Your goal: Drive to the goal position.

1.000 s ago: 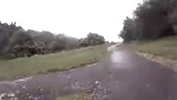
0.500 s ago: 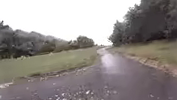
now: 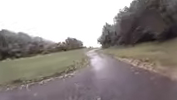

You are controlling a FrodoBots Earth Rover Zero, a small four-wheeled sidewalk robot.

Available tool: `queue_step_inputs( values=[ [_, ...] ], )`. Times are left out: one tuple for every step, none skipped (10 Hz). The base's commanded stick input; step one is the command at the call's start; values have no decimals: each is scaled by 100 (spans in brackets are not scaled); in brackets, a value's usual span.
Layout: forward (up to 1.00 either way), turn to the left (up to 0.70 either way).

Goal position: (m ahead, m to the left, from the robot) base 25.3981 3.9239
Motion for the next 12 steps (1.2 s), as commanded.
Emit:
queue_step_inputs(
  values=[
    [70, 0],
    [70, 0],
    [70, 0],
    [70, 0],
    [70, 0],
    [70, 0],
    [70, 0],
    [70, 0],
    [70, 0],
    [70, 0],
    [70, 1],
    [70, 2]
  ],
)
